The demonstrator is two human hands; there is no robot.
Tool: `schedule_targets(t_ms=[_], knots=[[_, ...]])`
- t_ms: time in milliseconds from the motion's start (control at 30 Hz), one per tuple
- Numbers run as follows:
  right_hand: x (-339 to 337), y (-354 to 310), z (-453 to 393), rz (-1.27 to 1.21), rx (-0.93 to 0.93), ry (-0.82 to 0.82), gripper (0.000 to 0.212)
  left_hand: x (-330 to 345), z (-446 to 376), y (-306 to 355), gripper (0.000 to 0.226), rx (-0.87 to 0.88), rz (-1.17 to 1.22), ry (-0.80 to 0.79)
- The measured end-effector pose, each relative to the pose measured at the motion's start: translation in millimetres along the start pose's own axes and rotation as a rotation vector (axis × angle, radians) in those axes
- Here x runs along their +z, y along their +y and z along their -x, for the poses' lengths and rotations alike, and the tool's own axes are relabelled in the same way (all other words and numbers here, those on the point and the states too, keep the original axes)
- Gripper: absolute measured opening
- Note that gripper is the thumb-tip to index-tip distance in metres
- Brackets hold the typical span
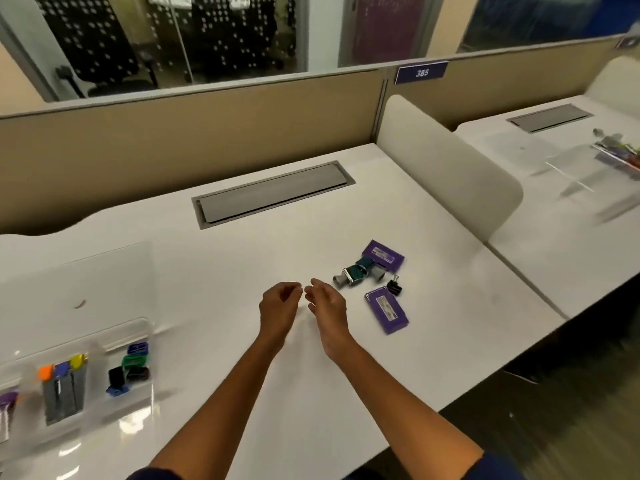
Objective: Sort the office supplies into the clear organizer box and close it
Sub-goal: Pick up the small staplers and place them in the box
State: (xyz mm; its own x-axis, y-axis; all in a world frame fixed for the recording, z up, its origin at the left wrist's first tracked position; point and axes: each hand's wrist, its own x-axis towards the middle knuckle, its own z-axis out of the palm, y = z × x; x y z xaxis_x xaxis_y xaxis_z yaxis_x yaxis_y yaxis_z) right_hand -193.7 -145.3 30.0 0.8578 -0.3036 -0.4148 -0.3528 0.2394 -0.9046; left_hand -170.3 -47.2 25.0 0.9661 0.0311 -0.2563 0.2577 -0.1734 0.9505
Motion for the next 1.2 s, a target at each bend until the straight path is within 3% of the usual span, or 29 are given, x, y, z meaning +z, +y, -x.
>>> schedule_targets(t_ms=[267,433,667,900,967,1067,1200], knots=[[-67,-12,-39,0.096,-0.046,0.169,0.025,74,-46,-4,0.039,0.265,-0.568,-0.247],[-94,-23,-60,0.231,-0.091,0.227,0.029,98,-58,-14,0.046,0.355,-0.711,-0.249],[-118,-36,-87,0.606,-0.292,0.283,0.040,101,-61,-12,0.023,0.291,-0.567,-0.091],[-124,-25,-118,1.074,-0.304,0.205,0.037,71,-48,-8,0.020,-0.030,-0.116,0.103],[-120,-23,-119,1.053,-0.297,0.231,0.034,58,-43,-8,0.019,-0.060,-0.064,0.123],[-105,-22,-110,0.830,-0.272,0.237,0.045,37,-31,-6,0.016,-0.058,-0.011,0.178],[-62,-24,-81,0.548,-0.234,0.066,0.040,2,-10,-1,0.013,-0.028,0.035,0.274]])
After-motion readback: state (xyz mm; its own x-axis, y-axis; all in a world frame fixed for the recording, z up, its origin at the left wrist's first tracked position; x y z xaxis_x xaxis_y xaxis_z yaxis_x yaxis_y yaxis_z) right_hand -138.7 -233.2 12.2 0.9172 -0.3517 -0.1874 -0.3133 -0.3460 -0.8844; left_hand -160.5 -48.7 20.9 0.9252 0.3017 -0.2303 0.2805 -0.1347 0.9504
